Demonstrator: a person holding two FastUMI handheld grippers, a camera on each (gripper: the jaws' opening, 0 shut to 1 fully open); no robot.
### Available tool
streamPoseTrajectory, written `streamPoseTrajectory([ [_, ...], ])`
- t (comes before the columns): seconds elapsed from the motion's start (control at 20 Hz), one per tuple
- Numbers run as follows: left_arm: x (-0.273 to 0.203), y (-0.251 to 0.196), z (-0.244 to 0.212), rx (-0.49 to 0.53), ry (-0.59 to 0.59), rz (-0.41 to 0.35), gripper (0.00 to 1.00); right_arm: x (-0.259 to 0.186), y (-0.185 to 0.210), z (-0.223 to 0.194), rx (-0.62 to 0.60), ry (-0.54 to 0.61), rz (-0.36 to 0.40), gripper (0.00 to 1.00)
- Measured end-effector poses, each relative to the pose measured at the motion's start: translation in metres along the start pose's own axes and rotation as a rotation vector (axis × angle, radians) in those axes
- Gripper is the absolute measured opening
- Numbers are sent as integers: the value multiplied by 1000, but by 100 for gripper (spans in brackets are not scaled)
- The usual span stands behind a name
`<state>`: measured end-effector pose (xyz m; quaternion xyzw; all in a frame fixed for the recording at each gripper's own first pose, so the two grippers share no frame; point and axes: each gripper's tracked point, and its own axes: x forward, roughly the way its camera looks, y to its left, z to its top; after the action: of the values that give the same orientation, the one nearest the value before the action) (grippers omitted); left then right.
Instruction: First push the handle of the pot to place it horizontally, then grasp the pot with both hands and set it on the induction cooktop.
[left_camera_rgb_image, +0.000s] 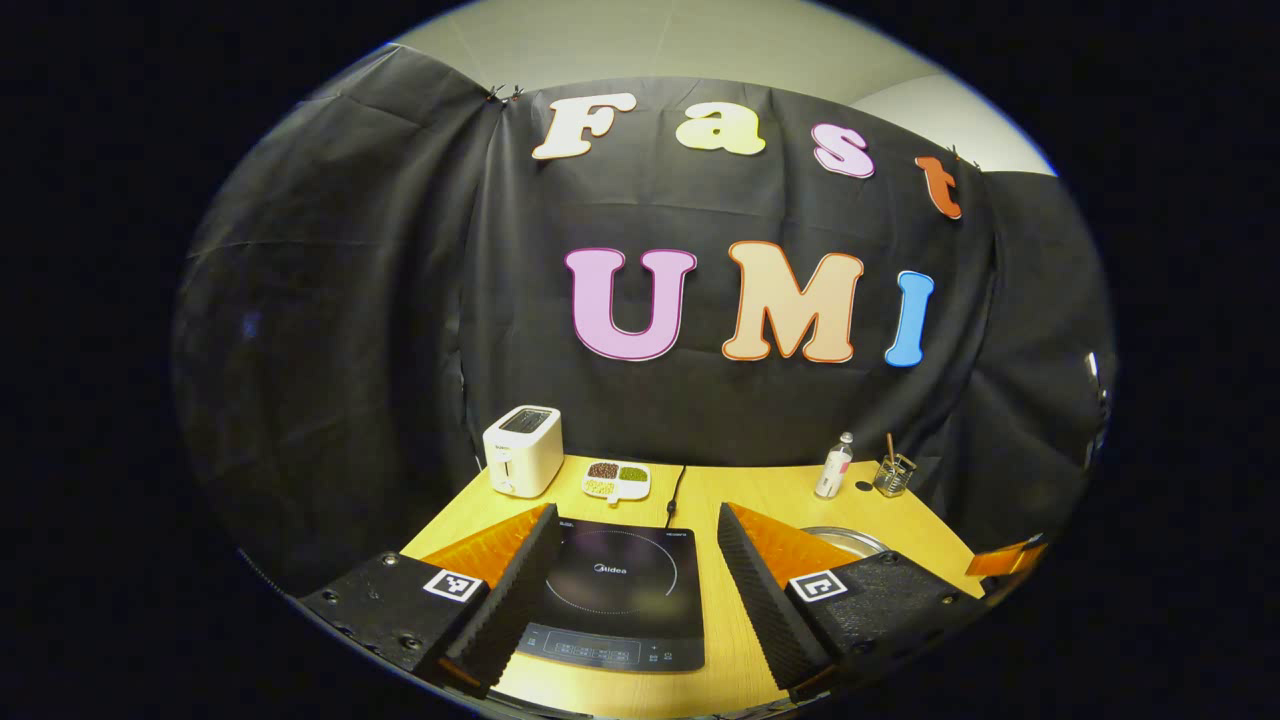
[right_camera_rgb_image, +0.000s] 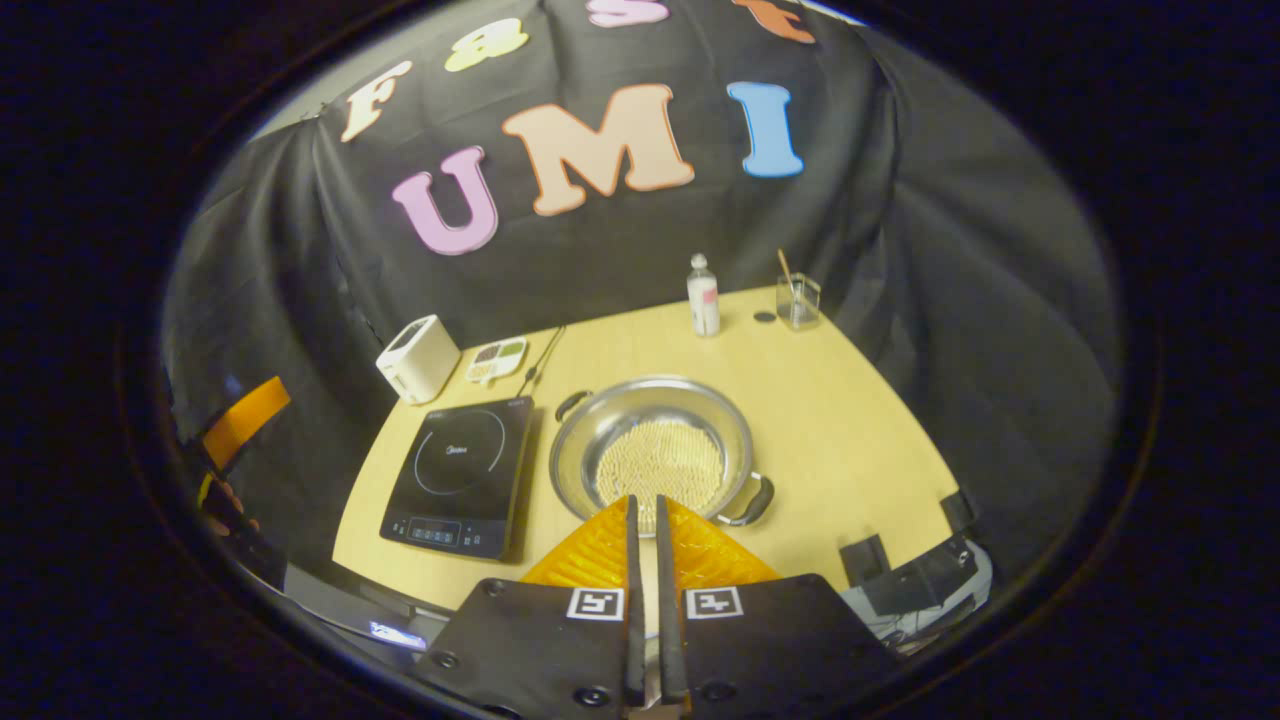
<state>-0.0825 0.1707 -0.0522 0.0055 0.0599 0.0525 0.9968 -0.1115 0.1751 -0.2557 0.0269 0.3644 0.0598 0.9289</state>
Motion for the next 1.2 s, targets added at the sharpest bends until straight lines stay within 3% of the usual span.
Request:
streamPoseTrajectory([
  [0.05,2,0,0,5,7,8,92,8,-6,-10,28,43,-4,8],
  [0.1,5,-1,-2,11,12,14,96,16,-12,-22,54,82,-7,8],
  [0.4,22,-16,-9,16,51,20,96,55,-30,-80,176,322,28,8],
  [0.6,35,-24,-15,21,78,40,96,79,-44,-98,215,432,29,8],
  [0.95,48,-30,-23,15,117,144,93,124,-68,-111,275,605,23,9],
  [1.0,49,-33,-26,6,123,154,96,132,-68,-111,289,624,29,8],
  [1.2,58,-42,-34,2,154,196,93,151,-74,-110,330,674,41,8],
])
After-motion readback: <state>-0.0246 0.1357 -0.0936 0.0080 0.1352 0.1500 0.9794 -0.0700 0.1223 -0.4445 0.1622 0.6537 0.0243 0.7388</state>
